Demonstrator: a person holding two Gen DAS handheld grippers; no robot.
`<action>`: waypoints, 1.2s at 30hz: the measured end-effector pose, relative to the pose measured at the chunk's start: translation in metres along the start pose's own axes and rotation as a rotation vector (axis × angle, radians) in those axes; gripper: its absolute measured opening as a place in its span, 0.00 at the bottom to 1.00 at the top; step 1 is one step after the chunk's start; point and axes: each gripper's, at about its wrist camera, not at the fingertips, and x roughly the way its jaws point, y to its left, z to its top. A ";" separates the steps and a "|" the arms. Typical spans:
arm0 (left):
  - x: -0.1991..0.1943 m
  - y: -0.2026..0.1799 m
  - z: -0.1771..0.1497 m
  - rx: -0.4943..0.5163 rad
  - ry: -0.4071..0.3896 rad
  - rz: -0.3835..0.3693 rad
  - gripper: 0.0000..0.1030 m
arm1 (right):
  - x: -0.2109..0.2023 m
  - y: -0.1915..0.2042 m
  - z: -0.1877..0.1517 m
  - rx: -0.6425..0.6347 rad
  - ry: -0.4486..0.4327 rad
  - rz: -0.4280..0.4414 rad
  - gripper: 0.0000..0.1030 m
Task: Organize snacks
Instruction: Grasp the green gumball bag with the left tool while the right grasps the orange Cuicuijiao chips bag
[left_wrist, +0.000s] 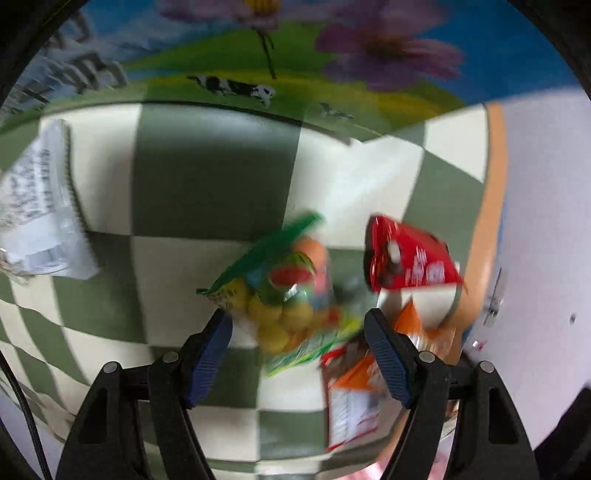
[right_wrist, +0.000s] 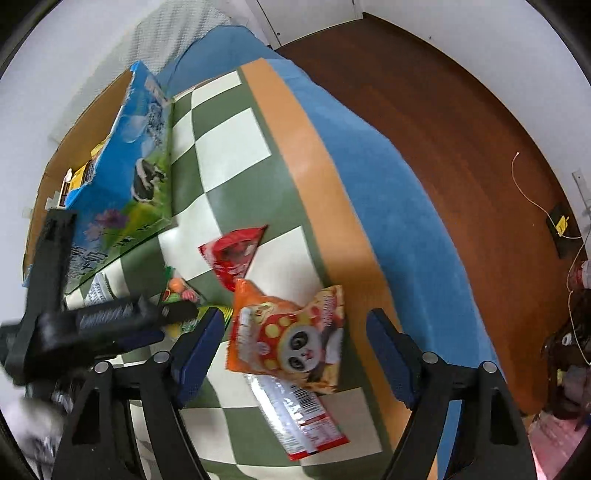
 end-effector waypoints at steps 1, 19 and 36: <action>0.003 0.000 0.001 -0.013 -0.001 0.008 0.70 | 0.000 -0.002 0.002 -0.001 0.000 -0.001 0.80; 0.024 0.010 -0.089 0.315 -0.117 0.281 0.56 | 0.065 0.102 -0.039 -0.964 0.270 -0.326 0.86; 0.029 0.037 -0.082 0.270 -0.109 0.274 0.57 | 0.079 0.050 0.028 -0.327 0.328 -0.094 0.86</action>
